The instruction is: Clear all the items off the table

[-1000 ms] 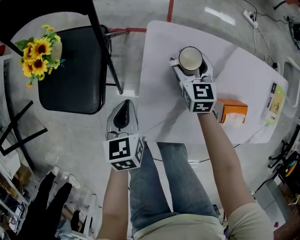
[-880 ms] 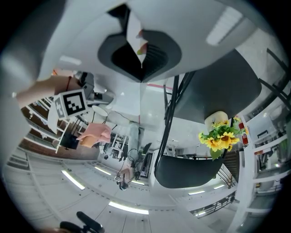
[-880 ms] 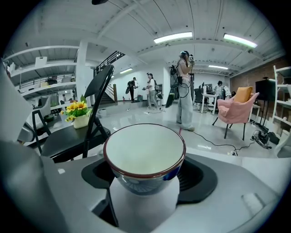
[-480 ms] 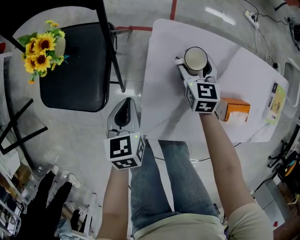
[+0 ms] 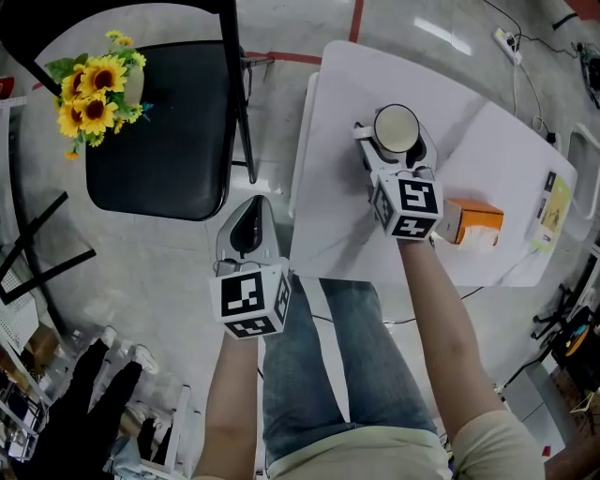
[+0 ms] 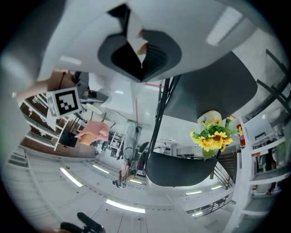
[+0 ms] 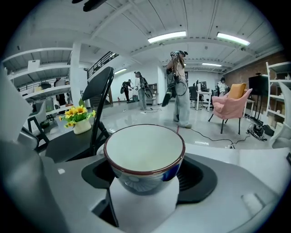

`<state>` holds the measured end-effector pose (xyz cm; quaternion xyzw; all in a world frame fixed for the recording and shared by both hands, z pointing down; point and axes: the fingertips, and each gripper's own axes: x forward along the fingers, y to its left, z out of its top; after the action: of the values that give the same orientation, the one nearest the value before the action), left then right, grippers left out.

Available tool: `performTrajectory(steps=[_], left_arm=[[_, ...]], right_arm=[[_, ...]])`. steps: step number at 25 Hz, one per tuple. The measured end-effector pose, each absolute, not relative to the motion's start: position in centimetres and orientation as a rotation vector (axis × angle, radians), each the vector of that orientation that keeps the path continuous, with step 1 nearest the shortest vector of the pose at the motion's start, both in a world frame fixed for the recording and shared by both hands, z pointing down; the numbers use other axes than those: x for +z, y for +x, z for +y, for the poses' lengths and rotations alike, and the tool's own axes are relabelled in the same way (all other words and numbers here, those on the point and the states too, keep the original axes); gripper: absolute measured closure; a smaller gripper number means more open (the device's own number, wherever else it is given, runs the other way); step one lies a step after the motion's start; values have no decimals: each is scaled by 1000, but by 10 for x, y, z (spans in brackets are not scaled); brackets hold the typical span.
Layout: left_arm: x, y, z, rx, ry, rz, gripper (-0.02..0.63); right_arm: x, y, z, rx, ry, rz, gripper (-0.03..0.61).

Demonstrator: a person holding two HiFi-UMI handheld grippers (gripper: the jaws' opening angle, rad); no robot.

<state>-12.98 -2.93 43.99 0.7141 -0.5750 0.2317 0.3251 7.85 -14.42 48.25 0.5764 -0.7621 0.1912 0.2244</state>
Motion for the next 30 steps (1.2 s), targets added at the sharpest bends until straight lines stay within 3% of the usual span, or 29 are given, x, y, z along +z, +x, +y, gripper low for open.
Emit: performTrajectory(steps=[30], left_arm=[[425,-260,-23,529,1787,-1588,604]], right_arm=[[427,-132,-162,466,1364,-2339,187]])
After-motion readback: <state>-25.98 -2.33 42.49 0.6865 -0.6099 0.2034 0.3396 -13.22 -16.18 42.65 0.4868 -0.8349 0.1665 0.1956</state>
